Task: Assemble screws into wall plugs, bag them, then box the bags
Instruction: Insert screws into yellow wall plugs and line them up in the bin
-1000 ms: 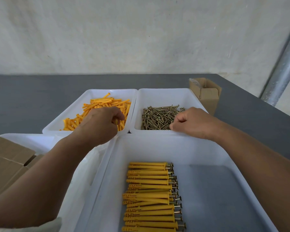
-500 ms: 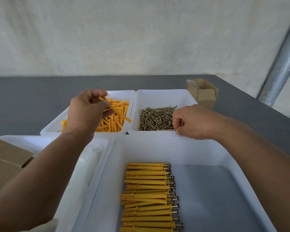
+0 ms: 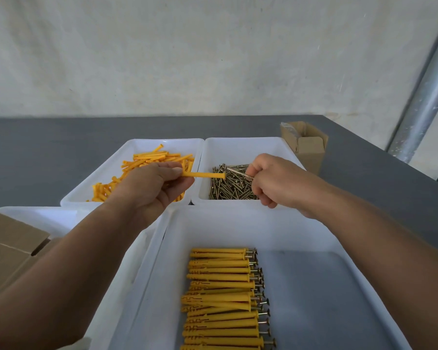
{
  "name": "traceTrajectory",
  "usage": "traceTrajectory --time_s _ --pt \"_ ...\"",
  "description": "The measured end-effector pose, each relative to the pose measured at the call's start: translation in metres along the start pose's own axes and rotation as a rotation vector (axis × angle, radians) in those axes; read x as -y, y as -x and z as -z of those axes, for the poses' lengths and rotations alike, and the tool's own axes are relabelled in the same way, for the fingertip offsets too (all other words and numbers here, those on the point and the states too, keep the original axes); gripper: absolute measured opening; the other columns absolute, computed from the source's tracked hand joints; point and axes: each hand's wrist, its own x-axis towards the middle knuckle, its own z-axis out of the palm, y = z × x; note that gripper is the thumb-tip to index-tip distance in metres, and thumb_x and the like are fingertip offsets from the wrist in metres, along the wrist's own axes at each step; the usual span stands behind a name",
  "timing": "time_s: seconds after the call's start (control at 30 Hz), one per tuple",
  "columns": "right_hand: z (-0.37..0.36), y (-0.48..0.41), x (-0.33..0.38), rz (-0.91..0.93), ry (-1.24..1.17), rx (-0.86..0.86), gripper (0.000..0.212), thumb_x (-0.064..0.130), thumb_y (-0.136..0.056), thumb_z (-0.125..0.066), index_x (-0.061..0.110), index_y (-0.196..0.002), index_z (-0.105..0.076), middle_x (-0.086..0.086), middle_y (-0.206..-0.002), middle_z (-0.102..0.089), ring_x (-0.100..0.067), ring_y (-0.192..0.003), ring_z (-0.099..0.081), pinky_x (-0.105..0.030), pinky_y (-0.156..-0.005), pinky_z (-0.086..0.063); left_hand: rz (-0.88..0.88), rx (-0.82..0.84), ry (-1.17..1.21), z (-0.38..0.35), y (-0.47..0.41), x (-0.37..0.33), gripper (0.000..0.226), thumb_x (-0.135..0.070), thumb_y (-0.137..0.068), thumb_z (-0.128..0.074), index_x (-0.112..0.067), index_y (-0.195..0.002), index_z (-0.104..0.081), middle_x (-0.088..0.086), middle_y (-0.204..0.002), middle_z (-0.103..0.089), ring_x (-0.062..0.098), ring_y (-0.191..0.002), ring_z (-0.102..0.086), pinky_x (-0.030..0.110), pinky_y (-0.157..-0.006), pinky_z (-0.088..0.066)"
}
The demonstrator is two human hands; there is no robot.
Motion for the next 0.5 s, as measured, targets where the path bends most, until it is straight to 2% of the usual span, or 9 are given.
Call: traceTrajectory --time_s 0.07,0.1,0.17,0.27,0.4,0.5 --pt "-0.004 -0.002 0.004 0.009 -0.117 0.025 0.012 0.019 -0.094 -0.045 0.012 -0.090 -0.054 -0.004 -0.067 -0.046 -0.019 -0.060 -0.044 -0.037 -0.067 -0.040 0.021 0.015 0.042 -0.001 0.001 0.000 0.010 0.008 -0.093 -0.051 0.005 -0.094 -0.061 0.016 -0.085 -0.066 0.020 -0.070 -0.071 0.027 -0.059 -0.060" --pt "-0.005 -0.003 0.005 0.011 -0.163 0.043 0.018 0.028 -0.094 -0.046 0.013 -0.087 -0.051 -0.003 -0.066 -0.042 -0.018 -0.057 -0.039 -0.038 -0.066 -0.037 0.028 0.028 0.060 -0.002 0.002 0.000 0.010 0.009 -0.093 -0.051 0.005 -0.094 -0.061 0.016 -0.085 -0.067 0.020 -0.068 -0.072 0.028 -0.060 -0.060" --pt "-0.009 -0.004 0.006 0.023 -0.215 0.064 0.031 0.040 -0.095 -0.047 0.012 -0.091 -0.059 0.001 -0.063 -0.037 -0.016 -0.052 -0.035 -0.036 -0.063 -0.035 0.035 0.056 0.081 -0.004 0.003 0.001 0.010 0.009 -0.092 -0.052 0.006 -0.092 -0.061 0.016 -0.086 -0.067 0.021 -0.067 -0.072 0.029 -0.061 -0.060" --pt "-0.011 -0.003 0.004 0.076 -0.256 0.041 0.031 0.038 -0.099 -0.047 0.015 -0.094 -0.067 0.003 -0.059 -0.036 -0.012 -0.046 -0.034 -0.033 -0.058 -0.035 0.029 0.114 0.030 -0.004 0.005 0.003 0.011 0.008 -0.091 -0.053 0.006 -0.091 -0.064 0.015 -0.082 -0.067 0.020 -0.068 -0.072 0.027 -0.062 -0.060" --pt "-0.006 -0.005 0.001 0.059 -0.292 -0.010 0.030 0.035 -0.099 -0.046 0.013 -0.091 -0.066 0.004 -0.053 -0.037 -0.011 -0.043 -0.035 -0.031 -0.055 -0.035 -0.008 0.224 -0.247 -0.003 0.009 0.005 0.015 -0.002 -0.092 -0.058 -0.002 -0.087 -0.072 0.007 -0.073 -0.063 0.016 -0.068 -0.069 0.025 -0.061 -0.058" --pt "-0.004 -0.006 -0.002 0.038 -0.318 -0.012 0.033 0.037 -0.100 -0.045 0.012 -0.092 -0.066 0.003 -0.054 -0.035 -0.010 -0.043 -0.033 -0.028 -0.050 -0.034 -0.073 0.310 -0.547 -0.004 0.014 0.008 0.012 -0.013 -0.090 -0.064 -0.007 -0.094 -0.073 0.000 -0.069 -0.064 0.009 -0.065 -0.065 0.020 -0.060 -0.055"
